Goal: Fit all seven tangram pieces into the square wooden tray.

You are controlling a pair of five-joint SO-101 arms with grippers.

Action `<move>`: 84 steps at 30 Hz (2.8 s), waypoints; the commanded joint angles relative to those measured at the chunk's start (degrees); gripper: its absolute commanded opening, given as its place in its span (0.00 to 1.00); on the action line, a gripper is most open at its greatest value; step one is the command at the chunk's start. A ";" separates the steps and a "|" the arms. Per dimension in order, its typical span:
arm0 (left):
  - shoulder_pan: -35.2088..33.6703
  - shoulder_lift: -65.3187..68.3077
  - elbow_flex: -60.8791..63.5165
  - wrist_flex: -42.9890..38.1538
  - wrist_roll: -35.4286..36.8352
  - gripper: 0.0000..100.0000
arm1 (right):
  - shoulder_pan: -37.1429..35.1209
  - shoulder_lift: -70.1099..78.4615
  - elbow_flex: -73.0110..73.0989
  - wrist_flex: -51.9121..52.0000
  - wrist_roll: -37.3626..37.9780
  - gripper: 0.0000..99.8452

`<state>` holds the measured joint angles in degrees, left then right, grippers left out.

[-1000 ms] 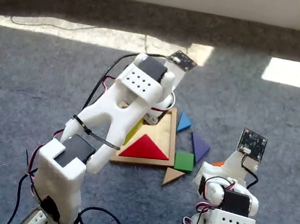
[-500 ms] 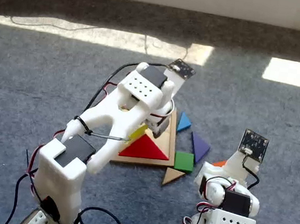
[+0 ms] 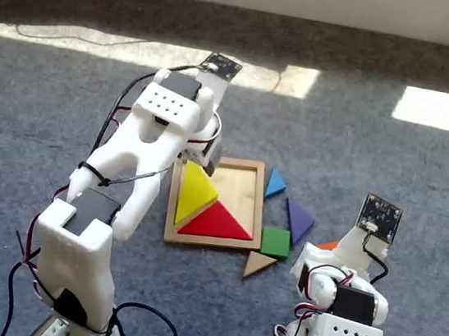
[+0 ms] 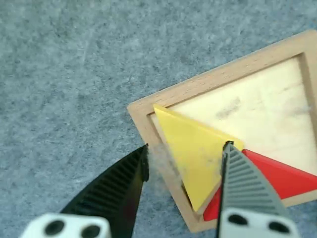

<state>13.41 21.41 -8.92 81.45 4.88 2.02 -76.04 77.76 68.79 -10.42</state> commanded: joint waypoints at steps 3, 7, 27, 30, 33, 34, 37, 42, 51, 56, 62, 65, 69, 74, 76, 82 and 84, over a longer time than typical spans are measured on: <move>-4.18 -1.27 -4.62 -0.09 -0.44 0.24 | 0.04 -0.57 -0.66 -1.27 0.00 0.15; -6.29 -0.75 -4.88 -0.53 -0.44 0.24 | 0.04 -0.57 -0.57 -1.27 0.00 0.15; -6.90 -0.66 13.23 -21.27 -0.44 0.23 | -0.04 -0.57 -0.57 -1.27 0.00 0.15; -8.40 -0.66 14.81 -21.54 -0.44 0.23 | -0.04 -0.57 -0.57 -1.27 0.00 0.15; -10.15 -0.66 14.90 -21.36 -0.44 0.23 | -0.04 -0.57 -0.57 -1.27 0.00 0.15; -10.51 -0.66 14.90 -21.36 -0.44 0.23 | -0.04 -0.57 -0.57 -1.27 0.00 0.15; -11.30 -1.27 14.55 -20.48 -0.26 0.23 | -0.04 -0.57 -0.57 -1.27 0.00 0.15; -12.97 -3.65 10.86 -15.30 0.00 0.23 | -0.04 -0.57 -0.57 -1.27 0.00 0.15; -16.66 -11.03 19.21 -20.31 0.00 0.19 | -0.04 -0.57 -0.57 -1.27 0.00 0.15; -16.31 -19.38 27.65 -25.85 -0.35 0.01 | -0.04 -0.57 -0.57 -1.27 0.00 0.15; -16.57 -28.26 38.73 -31.74 -0.09 0.00 | -0.04 -0.57 -0.57 -1.27 0.00 0.15; -16.57 -33.63 45.76 -37.80 -0.09 0.00 | -0.04 -0.57 -0.57 -1.27 0.00 0.15; -16.57 -41.89 54.81 -45.63 -0.09 0.00 | -0.04 -0.57 -0.57 -1.27 0.00 0.15; -16.22 -50.15 63.87 -53.98 -0.09 0.01 | -0.04 -0.57 -0.57 -1.27 0.00 0.15; -16.22 -52.18 66.15 -56.00 0.00 0.01 | -0.04 -0.57 -0.57 -1.27 0.00 0.15; -16.57 -56.04 69.41 -57.49 0.00 0.01 | -0.04 -0.57 -0.22 -3.56 0.00 0.15; -16.66 -58.77 70.64 -57.41 0.00 0.01 | -0.04 -0.57 1.10 -4.18 0.00 0.15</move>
<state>-2.68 -32.13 60.70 25.10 4.88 2.02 -76.04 78.46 66.42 -10.42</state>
